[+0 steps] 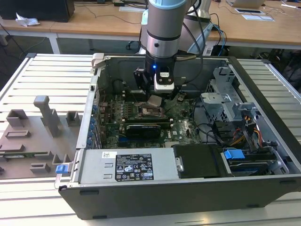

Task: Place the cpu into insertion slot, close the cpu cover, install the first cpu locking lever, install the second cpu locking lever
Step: 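Place the cpu into insertion slot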

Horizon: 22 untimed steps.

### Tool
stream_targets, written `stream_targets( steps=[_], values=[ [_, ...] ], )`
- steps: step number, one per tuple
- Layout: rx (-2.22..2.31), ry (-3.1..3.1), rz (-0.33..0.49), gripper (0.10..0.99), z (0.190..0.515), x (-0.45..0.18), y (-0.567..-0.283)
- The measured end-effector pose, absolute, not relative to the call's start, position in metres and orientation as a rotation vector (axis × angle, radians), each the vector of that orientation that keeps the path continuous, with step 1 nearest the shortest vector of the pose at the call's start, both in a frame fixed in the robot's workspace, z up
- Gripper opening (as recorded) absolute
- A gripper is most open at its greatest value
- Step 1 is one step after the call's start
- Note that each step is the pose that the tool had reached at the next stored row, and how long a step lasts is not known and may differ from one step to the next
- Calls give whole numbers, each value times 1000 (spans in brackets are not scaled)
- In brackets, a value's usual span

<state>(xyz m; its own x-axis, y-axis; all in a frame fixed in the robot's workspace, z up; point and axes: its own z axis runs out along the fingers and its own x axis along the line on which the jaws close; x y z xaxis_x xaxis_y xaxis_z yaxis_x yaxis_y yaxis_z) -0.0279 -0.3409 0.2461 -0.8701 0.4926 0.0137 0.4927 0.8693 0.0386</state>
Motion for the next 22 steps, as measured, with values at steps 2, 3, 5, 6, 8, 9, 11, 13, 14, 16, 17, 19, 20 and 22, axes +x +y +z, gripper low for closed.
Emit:
stream_targets(
  steps=[2,3,5,6,8,9,11,13,14,16,17,19,20,22],
  values=[
    [-841,-3024,-63,545,246,-28,-341],
    [-861,-3018,-63,545,246,-28,-341],
    [-908,-3005,-61,545,246,-28,-341],
    [-934,-2998,-59,545,246,-28,-341],
    [-975,-2987,-55,545,246,-28,-341],
    [-991,-2982,-54,545,246,-28,-341],
    [-1043,-2966,-49,545,245,-28,-341],
    [-1076,-2955,-47,545,245,-28,-341],
    [-1099,-2947,-46,545,245,-28,-341],
    [-1167,-2923,-41,545,245,-28,-341],
    [-1181,-2917,-40,545,245,-28,-341],
    [-1224,-2901,-38,545,245,-28,-341],
    [-1241,-2894,-37,545,245,-28,-341],
    [-1276,-2879,-36,545,245,-28,-341]
  ],
)
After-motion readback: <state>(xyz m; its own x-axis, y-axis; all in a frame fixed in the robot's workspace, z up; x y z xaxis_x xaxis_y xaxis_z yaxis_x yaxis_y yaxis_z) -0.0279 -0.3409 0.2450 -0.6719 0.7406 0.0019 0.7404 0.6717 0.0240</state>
